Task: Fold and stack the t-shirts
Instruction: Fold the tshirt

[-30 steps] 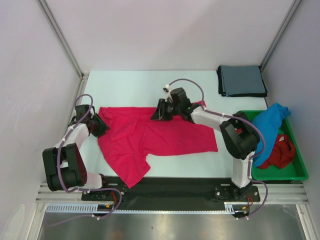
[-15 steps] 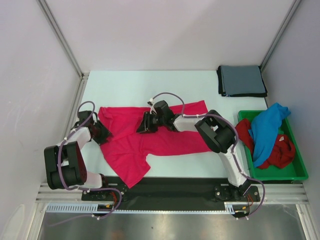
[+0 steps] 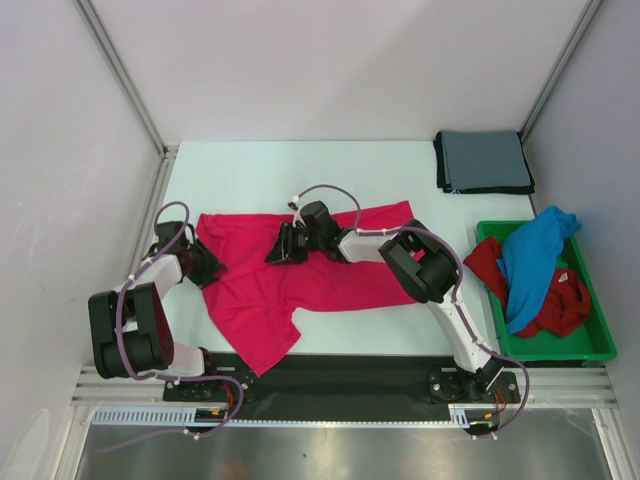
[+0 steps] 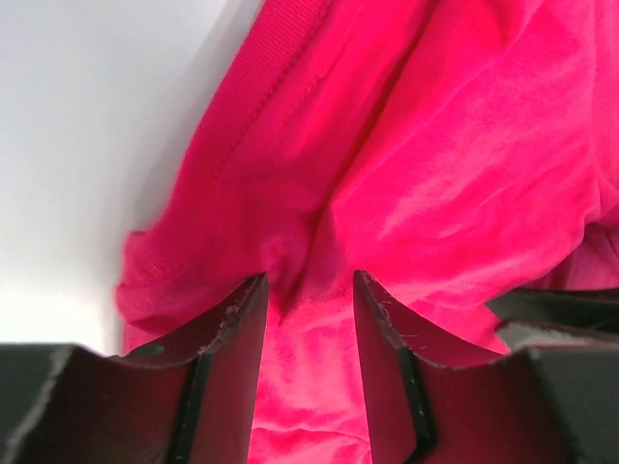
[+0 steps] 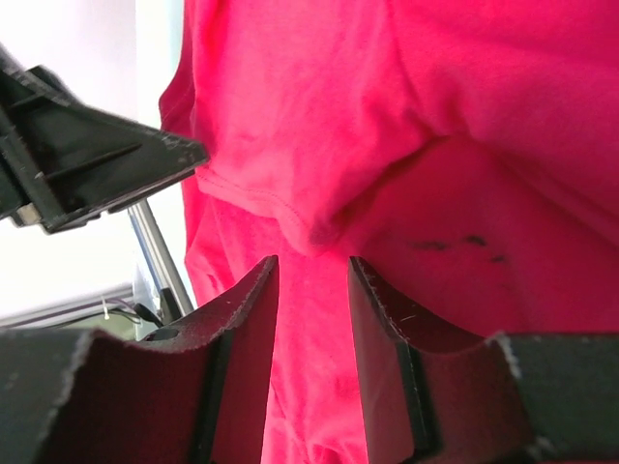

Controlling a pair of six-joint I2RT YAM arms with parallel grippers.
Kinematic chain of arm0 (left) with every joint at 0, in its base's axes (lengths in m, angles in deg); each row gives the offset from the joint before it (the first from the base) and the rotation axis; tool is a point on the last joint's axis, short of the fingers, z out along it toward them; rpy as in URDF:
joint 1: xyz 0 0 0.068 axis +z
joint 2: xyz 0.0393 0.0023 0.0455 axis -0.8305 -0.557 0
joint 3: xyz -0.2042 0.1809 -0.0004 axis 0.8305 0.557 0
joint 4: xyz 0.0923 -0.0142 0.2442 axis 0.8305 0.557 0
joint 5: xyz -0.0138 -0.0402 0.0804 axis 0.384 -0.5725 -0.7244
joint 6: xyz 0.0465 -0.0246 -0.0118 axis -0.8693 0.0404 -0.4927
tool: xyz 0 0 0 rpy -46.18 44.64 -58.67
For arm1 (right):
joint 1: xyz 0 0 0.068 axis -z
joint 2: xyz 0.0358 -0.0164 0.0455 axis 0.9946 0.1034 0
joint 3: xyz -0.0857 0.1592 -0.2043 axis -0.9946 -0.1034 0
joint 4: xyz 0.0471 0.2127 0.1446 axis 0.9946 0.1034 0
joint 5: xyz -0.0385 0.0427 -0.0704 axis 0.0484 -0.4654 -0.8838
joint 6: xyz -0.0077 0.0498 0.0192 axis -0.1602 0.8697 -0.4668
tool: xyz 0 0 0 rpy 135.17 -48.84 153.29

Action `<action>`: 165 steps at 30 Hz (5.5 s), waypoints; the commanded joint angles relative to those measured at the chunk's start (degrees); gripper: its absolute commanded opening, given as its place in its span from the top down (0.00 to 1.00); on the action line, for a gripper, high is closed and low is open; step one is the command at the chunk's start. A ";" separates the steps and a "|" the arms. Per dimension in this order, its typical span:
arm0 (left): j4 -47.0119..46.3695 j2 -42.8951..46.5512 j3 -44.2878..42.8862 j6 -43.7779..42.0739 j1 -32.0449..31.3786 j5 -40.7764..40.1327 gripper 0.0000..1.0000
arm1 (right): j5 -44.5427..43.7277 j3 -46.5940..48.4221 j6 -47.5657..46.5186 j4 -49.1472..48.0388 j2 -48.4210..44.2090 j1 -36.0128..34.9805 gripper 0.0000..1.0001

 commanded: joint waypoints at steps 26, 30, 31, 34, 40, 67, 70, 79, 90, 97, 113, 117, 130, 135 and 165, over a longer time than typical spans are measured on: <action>-1.49 3.62 3.35 1.34 -0.25 -0.17 0.69 | 0.05 4.18 1.84 -0.95 2.43 -1.24 0.54; -1.32 5.29 3.44 1.34 -0.25 -0.17 0.71 | -0.21 4.27 2.28 -1.21 3.04 -1.33 0.56; -1.32 5.30 3.43 1.34 -0.25 0.00 0.72 | -0.30 4.36 2.37 -1.30 2.95 -1.42 0.56; -1.06 5.38 3.43 1.43 -0.34 0.44 0.73 | -0.56 4.27 2.28 -1.04 3.13 -1.24 0.57; -1.14 6.17 3.52 1.43 -0.34 0.53 0.78 | -1.62 3.92 2.10 0.10 3.22 -0.80 0.57; 1.85 16.36 7.83 5.73 -0.25 5.28 1.00 | 3.65 6.55 -2.99 10.21 -2.41 0.95 1.00; 2.02 18.39 9.14 6.61 -0.25 4.66 1.00 | 4.01 6.73 -3.26 10.56 -2.85 0.96 1.00; 3.43 20.33 9.85 7.05 -0.25 1.76 1.00 | 4.98 8.31 -4.31 13.46 -3.02 1.13 1.00; 4.48 19.97 10.47 7.40 0.01 0.79 0.99 | 4.01 8.40 -6.42 17.85 -3.64 1.04 0.92; 10.88 22.94 8.45 4.77 4.49 1.68 0.65 | 3.22 4.10 -9.76 21.19 -9.07 2.01 0.82; 13.88 -2.15 -26.69 -16.06 4.67 0.71 0.20 | 1.64 -9.44 -20.66 28.32 -27.54 14.13 0.46; 11.79 -12.36 -32.59 -16.24 4.41 -0.17 0.20 | 2.60 -10.58 -21.71 27.88 -26.93 20.28 0.44; 14.15 -31.70 -47.98 -24.41 2.56 -4.65 0.21 | -4.51 1.63 -35.85 37.54 -15.70 37.86 0.32; 14.24 -34.25 -48.68 -24.68 2.65 -3.17 0.25 | -6.53 6.10 -39.20 39.56 -11.29 41.20 0.31; 11.16 -36.28 -47.72 -21.08 2.91 0.88 0.75 | -0.65 13.32 -42.28 41.59 0.23 43.14 0.63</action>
